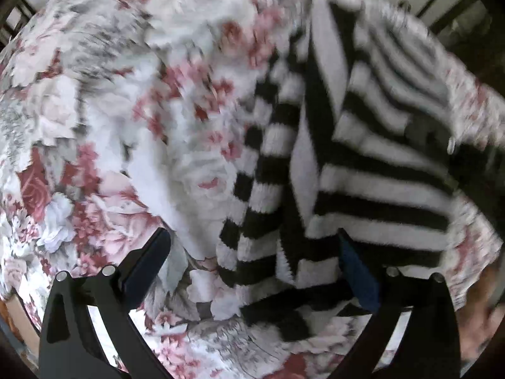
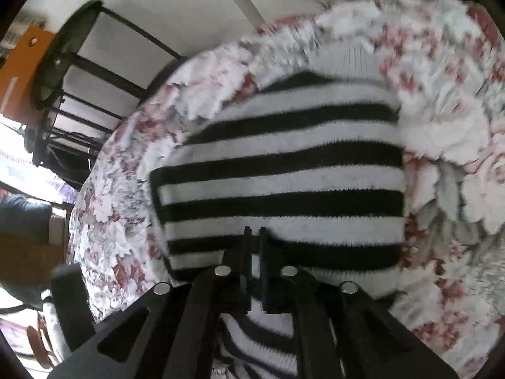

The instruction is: Fold small clothes

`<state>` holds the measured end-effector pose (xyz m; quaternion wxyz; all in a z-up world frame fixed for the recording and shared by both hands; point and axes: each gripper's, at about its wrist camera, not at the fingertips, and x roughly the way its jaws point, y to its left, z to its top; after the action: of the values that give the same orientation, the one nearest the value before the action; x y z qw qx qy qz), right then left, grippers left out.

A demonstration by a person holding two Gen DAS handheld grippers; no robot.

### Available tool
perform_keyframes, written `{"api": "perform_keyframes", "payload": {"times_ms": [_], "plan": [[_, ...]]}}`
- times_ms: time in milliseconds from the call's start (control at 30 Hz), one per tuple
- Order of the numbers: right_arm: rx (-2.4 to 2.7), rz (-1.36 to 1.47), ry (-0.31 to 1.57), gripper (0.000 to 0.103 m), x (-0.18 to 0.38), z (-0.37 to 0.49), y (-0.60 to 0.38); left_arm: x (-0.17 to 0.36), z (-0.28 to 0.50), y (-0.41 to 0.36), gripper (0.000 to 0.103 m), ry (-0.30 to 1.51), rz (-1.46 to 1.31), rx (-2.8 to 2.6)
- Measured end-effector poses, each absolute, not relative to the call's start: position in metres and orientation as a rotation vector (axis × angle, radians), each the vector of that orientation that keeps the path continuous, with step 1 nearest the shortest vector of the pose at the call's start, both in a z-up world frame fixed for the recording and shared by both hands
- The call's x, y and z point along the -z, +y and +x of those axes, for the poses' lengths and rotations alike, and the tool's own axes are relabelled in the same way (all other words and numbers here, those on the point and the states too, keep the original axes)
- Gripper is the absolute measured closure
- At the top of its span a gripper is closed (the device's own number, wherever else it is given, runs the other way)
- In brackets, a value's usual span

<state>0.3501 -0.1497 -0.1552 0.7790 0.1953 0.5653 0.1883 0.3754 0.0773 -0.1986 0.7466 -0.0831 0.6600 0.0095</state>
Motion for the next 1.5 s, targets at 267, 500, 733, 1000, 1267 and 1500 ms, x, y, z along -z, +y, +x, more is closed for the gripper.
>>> {"api": "perform_keyframes", "payload": {"times_ms": [267,500,733,1000,1267,1500], "plan": [[-0.409,0.337,1.225,0.094,0.133,0.293,-0.174,0.2,0.382,0.1,0.004,1.418,-0.22,-0.066],[-0.411,0.156,1.277,0.097,0.174,0.275,-0.166,0.224,0.383,0.078,0.004,1.398,-0.039,-0.107],[-0.431,0.169,1.279,0.097,0.177,0.278,-0.166,0.224,0.387,0.078,0.004,1.377,-0.032,-0.114],[-0.429,0.242,1.226,0.083,0.148,0.277,-0.18,0.208,0.38,0.081,0.004,1.35,-0.038,-0.118],[-0.402,0.316,1.207,0.083,0.149,0.292,-0.19,0.173,0.376,0.08,0.004,1.273,-0.051,-0.124],[-0.404,0.344,1.16,0.082,0.147,0.305,-0.186,0.163,0.38,0.091,0.004,1.237,-0.173,-0.091]]}}
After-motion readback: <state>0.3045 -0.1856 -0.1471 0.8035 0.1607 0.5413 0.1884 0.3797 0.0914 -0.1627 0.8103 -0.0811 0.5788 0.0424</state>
